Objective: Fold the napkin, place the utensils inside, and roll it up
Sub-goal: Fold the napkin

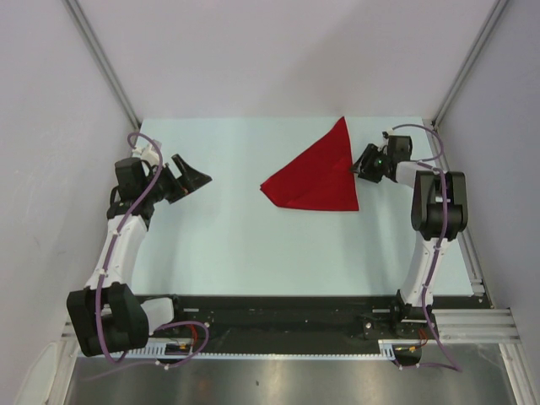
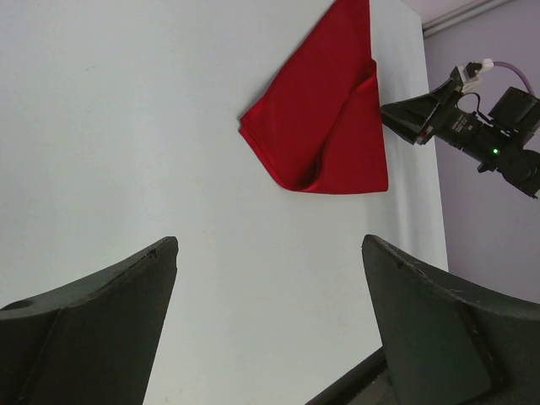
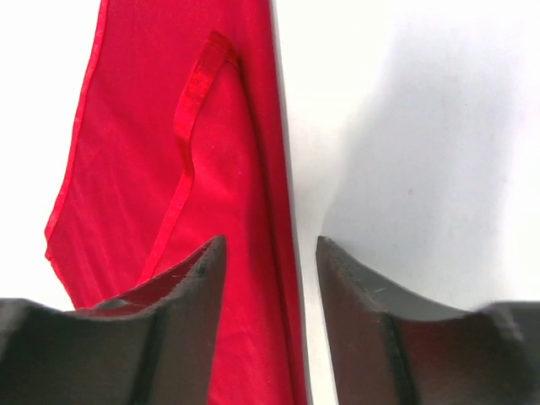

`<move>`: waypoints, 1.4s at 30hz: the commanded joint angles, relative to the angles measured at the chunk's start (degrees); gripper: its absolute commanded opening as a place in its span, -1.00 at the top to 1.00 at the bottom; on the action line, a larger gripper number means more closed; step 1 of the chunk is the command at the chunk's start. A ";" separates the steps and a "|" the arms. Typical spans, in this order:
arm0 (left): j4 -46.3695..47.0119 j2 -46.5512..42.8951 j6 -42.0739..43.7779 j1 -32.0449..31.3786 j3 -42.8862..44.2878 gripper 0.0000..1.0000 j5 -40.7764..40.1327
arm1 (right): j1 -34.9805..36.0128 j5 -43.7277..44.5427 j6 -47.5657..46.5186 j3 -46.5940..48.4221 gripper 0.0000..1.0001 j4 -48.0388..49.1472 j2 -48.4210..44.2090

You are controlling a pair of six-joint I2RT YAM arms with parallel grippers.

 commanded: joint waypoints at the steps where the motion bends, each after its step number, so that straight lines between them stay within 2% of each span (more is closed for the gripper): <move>1: 1.72 -0.07 -0.49 -0.32 -0.39 -0.90 0.83 | 0.04 -3.43 1.52 -0.20 0.07 -0.39 2.77; 8: 1.54 -0.07 -0.31 -0.40 -0.39 -0.90 0.91 | -0.04 -5.02 2.14 0.59 0.23 -0.57 4.53; 10: 1.54 -0.16 -0.40 -0.32 -0.39 -0.90 0.91 | -0.04 -5.02 2.14 1.03 0.33 -1.09 4.88; 13: 1.55 -0.07 -0.40 -0.40 -0.39 -0.91 0.83 | -0.04 -4.75 2.31 1.47 0.52 -1.97 5.50; 14: 1.63 -0.16 -0.40 -0.49 -0.39 -0.90 0.91 | -0.04 -4.66 2.48 1.30 0.72 -1.97 5.59; 17: 1.54 -0.08 -0.40 -0.49 -0.39 -0.90 0.91 | -0.04 -4.40 3.54 0.34 1.00 -1.71 5.41; 24: 1.72 -0.25 -0.58 -0.49 -0.39 -0.90 1.18 | 1.89 -1.77 9.51 -8.96 1.00 4.26 -0.12; 32: 2.07 -0.69 -0.84 -0.84 -0.56 -0.90 1.70 | 11.55 9.48 20.30 -22.59 1.00 7.86 -11.00; 37: 2.25 -1.30 -0.93 -1.37 -0.65 -0.90 1.79 | 22.87 17.56 31.12 -33.65 1.00 14.63 -16.20; 41: 2.34 -1.74 -1.02 -1.81 -0.56 -0.90 1.71 | 33.16 24.59 40.52 -38.33 1.00 18.15 -18.40; 42: 2.25 -1.83 -0.93 -1.81 -0.65 -0.90 1.62 | 35.70 28.61 43.76 -39.04 1.00 18.59 -18.93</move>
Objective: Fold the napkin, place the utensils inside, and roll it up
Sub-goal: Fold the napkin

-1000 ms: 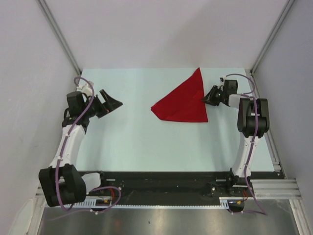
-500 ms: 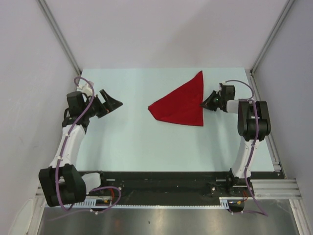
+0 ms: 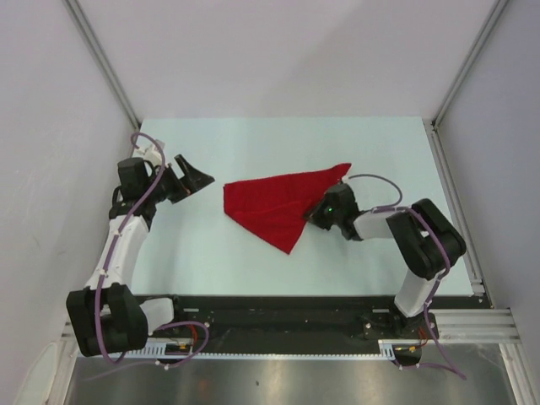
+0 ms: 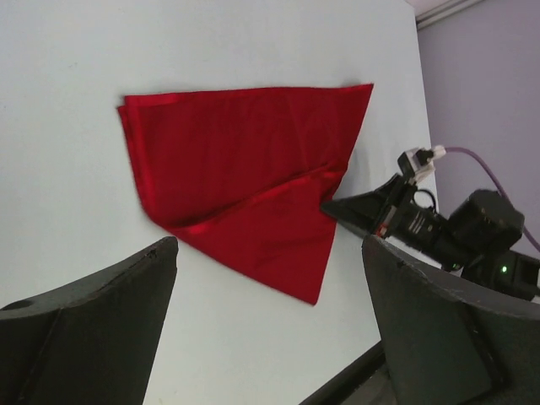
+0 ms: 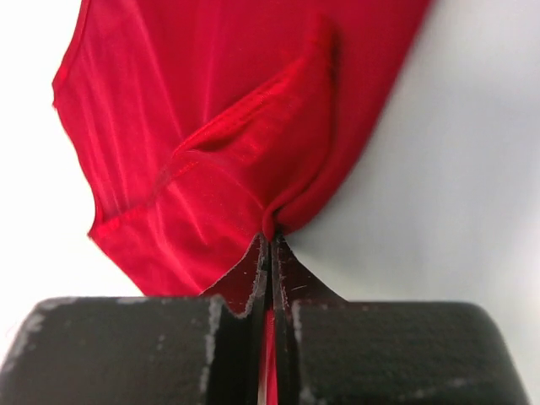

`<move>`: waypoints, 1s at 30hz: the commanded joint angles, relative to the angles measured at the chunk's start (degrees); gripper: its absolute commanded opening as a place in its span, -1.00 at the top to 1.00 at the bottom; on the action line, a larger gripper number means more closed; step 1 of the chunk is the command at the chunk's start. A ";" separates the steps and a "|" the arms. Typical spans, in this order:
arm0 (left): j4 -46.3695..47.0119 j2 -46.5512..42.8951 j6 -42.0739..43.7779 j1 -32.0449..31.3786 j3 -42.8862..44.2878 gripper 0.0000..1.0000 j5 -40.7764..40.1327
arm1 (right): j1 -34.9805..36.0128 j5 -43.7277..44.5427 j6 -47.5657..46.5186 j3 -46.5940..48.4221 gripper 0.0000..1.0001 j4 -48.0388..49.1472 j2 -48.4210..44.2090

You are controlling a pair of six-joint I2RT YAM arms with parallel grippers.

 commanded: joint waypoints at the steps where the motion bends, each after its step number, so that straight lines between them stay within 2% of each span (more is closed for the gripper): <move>1: 1.44 -1.70 -0.32 -0.83 -0.30 -0.90 1.25 | 12.54 14.08 13.93 -5.21 1.00 -0.84 -0.88; 4: 1.17 -1.88 -0.05 -0.83 -0.04 -0.90 0.89 | 20.37 19.63 19.91 -6.27 1.00 -0.75 -1.23; 6: 0.91 -1.88 0.04 -0.74 0.05 -0.90 0.81 | 22.59 21.56 21.41 -6.27 0.97 -1.01 -1.32; 7: 0.91 -1.88 0.12 -0.83 0.05 -0.90 0.81 | 23.30 21.66 20.90 -6.27 0.59 -1.27 -1.93; 10: 0.82 -1.79 0.21 -0.74 0.14 -0.90 0.54 | 22.43 22.01 16.09 -6.09 -0.13 -4.52 -6.83; 12: 0.74 -1.79 0.30 -0.83 0.14 -0.90 0.45 | 20.94 24.01 12.12 -5.74 -0.22 -8.46 -11.58; 13: 0.56 -1.79 0.39 -0.83 0.23 -0.90 0.19 | 20.41 24.99 9.67 -5.48 -0.32 -10.14 -16.74; 16: 0.30 -2.14 0.56 -0.74 0.40 -0.90 -0.25 | 14.80 26.23 1.57 -3.55 -0.42 -17.61 -22.83; 19: -0.67 -3.02 1.35 -1.26 0.84 -0.90 -2.18 | 4.00 20.18 -4.05 -3.36 -0.39 -20.70 -25.84; 21: -2.07 -3.46 2.58 -2.66 2.07 -0.90 -4.98 | -4.41 13.42 -7.40 -3.02 -0.36 -19.04 -24.62; 24: -4.97 -3.46 4.34 -4.25 5.23 -0.90 -7.72 | -11.38 5.43 -10.30 -0.12 -0.31 -16.40 -19.09; 30: -7.61 -2.93 4.34 -5.48 12.09 -0.90 -7.98 | -15.28 -2.95 -10.75 3.84 -0.21 -8.40 -9.60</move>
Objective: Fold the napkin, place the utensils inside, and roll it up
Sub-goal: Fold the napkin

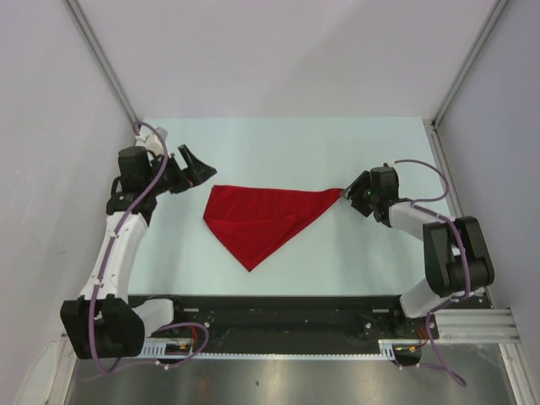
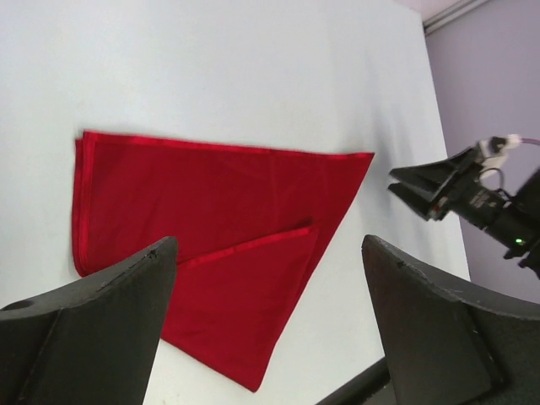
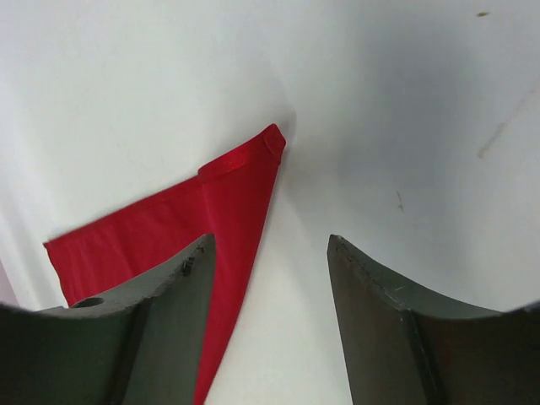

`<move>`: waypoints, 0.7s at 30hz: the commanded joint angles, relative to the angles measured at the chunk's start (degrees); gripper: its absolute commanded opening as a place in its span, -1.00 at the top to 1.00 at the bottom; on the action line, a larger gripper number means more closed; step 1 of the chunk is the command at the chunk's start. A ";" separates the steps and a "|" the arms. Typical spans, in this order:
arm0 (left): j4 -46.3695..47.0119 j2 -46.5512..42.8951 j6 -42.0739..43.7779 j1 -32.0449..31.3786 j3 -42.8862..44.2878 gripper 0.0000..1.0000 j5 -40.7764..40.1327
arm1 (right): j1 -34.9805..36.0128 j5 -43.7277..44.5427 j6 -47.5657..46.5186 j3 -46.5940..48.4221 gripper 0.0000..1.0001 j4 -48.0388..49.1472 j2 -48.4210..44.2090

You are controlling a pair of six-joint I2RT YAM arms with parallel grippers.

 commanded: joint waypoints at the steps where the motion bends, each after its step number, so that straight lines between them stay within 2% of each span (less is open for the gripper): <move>1: -1.15 -1.03 1.63 -0.79 6.30 -0.90 -1.64 | -0.74 -8.85 -2.60 3.47 -0.21 5.98 4.78; 7: 0.08 1.26 1.72 -0.70 5.61 -0.90 -1.56 | -0.57 -10.26 -1.28 3.73 -0.20 11.08 10.22; 15: 0.88 1.61 2.25 -0.61 2.96 -0.90 -0.94 | -1.80 -10.08 -0.49 5.84 -0.14 13.19 14.89; 20: 0.88 1.61 2.25 -0.61 2.35 -0.90 0.11 | -2.59 -9.47 -0.13 6.55 0.00 12.76 16.38; 21: 0.88 1.70 2.25 -0.61 2.35 -0.90 0.20 | -2.68 -9.12 -0.13 6.46 0.08 12.58 16.30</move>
